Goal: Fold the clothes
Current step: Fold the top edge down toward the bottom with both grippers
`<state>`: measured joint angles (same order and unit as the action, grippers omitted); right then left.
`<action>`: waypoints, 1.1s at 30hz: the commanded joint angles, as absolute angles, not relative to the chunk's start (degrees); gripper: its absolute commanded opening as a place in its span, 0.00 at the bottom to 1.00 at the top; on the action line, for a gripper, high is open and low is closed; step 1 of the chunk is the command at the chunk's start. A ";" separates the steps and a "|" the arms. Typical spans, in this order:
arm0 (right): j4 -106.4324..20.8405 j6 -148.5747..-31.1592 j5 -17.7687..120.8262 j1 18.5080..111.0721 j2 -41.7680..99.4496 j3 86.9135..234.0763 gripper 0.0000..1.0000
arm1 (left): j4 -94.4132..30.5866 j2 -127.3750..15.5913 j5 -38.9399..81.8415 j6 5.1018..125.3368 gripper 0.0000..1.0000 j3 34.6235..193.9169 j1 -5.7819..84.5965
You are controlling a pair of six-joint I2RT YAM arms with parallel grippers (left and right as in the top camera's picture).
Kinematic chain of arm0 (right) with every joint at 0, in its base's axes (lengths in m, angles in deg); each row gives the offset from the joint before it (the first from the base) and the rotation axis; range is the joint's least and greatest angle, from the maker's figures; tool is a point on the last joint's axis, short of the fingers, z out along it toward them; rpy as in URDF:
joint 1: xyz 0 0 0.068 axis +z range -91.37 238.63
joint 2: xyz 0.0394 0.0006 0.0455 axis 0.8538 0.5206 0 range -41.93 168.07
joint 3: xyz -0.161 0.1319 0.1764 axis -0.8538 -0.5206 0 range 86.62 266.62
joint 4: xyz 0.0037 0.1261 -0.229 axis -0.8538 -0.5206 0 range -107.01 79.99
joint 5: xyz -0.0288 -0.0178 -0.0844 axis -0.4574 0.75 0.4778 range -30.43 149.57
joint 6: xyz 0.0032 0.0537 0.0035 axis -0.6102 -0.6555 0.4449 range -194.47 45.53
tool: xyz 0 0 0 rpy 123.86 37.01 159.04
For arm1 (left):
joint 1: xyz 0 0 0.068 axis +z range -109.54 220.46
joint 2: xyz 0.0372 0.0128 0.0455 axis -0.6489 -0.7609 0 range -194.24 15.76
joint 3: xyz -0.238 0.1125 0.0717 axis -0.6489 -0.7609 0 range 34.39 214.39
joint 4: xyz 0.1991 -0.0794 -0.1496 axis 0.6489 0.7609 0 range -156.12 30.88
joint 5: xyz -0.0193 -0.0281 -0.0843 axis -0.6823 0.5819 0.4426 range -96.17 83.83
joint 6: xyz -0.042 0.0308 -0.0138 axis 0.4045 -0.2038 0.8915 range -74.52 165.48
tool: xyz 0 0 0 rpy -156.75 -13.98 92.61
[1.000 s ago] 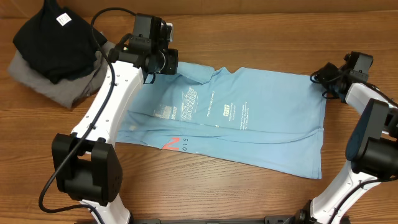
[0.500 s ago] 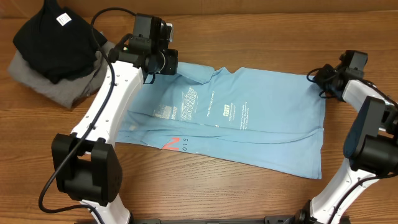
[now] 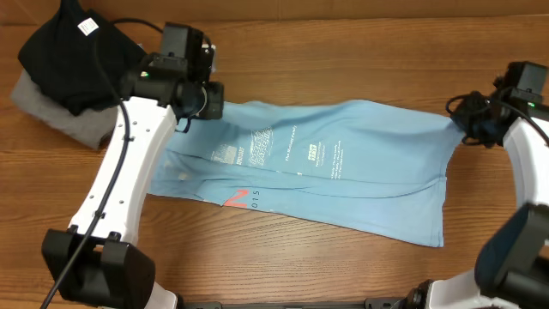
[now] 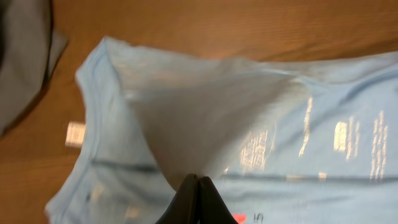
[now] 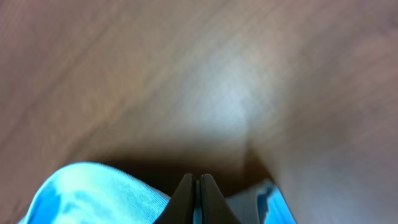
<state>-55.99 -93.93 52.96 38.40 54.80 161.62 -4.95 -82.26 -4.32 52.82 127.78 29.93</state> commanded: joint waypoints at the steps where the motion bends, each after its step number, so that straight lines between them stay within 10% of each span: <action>1: -61.76 -94.02 55.08 38.24 52.15 161.77 0.04 | -1.28 -80.89 -5.54 52.84 0.04 128.76 32.49; 25: -90.91 -95.75 70.66 38.24 51.30 159.39 0.07 | 14.04 -80.89 -4.95 50.59 0.04 128.63 44.51; 33: -92.44 -95.72 70.66 38.24 51.30 158.54 0.37 | 15.05 -80.89 -5.65 50.15 0.11 128.63 44.58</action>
